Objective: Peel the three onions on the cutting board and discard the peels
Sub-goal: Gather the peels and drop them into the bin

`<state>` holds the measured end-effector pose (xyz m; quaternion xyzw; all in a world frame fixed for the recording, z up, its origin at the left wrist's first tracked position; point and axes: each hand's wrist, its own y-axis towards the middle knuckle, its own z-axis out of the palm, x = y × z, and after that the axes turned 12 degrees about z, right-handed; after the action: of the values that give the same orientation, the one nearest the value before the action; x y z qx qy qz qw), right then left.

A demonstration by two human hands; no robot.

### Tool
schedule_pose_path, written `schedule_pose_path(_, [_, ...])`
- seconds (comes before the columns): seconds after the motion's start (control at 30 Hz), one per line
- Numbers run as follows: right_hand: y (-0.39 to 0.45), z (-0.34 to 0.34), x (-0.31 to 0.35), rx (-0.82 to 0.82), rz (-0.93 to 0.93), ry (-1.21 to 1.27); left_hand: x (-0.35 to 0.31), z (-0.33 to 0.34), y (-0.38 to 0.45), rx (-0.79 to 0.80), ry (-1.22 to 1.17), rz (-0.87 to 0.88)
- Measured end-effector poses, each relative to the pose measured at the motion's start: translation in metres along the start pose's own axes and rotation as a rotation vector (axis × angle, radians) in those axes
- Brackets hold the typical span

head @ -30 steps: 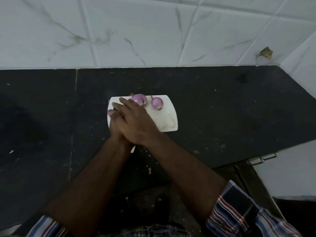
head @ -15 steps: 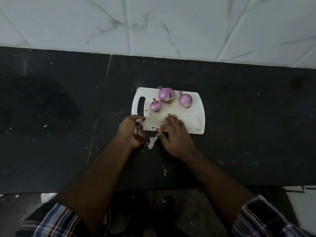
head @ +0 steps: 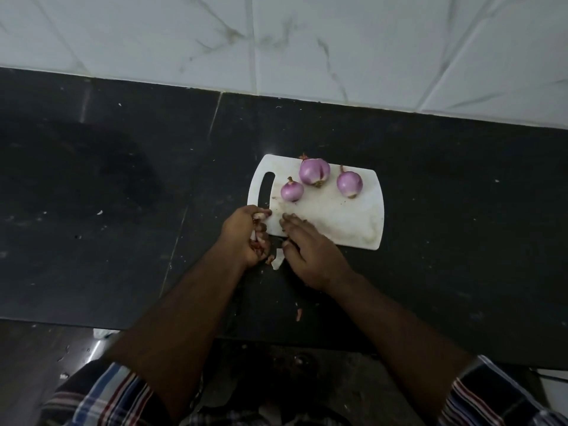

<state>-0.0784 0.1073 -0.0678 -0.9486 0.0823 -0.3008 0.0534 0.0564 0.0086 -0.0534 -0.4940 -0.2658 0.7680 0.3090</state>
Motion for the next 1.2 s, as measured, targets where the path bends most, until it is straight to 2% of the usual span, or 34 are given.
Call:
schedule_pose_path(0.1, [0.029,-0.005,0.005,-0.082,-0.025,-0.009,-0.001,-0.001,-0.003,0.011,-0.021,-0.013])
schedule_pose_path(0.3, [0.070,0.010,0.008,-0.091,-0.188,-0.198,-0.001,-0.002,-0.002,0.048,-0.025,-0.008])
schedule_pose_path(0.4, [0.074,0.015,0.006,-0.081,-0.149,-0.245,-0.001,-0.004,-0.001,0.039,-0.023,-0.006])
schedule_pose_path(0.5, [0.054,0.015,0.003,-0.084,-0.085,-0.146,-0.003,-0.004,-0.003,0.044,-0.023,-0.017])
schedule_pose_path(0.67, [0.002,0.003,0.000,0.052,-0.106,-0.026,-0.006,-0.007,-0.005,0.033,-0.036,-0.006])
schedule_pose_path(0.77, [0.011,-0.009,-0.016,-0.071,-0.023,-0.042,-0.009,-0.016,-0.007,0.024,-0.111,0.013])
schedule_pose_path(0.87, [0.009,0.001,-0.014,-0.061,0.041,-0.126,-0.014,-0.025,-0.011,0.021,-0.185,0.019])
schedule_pose_path(1.0, [-0.022,0.024,0.002,0.012,-0.074,-0.085,-0.018,-0.030,-0.017,0.039,-0.288,0.030])
schedule_pose_path(1.07, [-0.021,0.023,0.007,-0.013,-0.105,-0.042,-0.019,-0.032,-0.022,0.045,-0.317,0.050])
schedule_pose_path(1.13, [-0.010,0.025,0.012,-0.042,-0.197,-0.139,-0.018,-0.034,-0.027,0.061,-0.345,0.060])
schedule_pose_path(1.2, [-0.001,0.029,0.013,0.019,-0.265,-0.268,-0.014,-0.036,-0.030,0.062,-0.371,0.069])
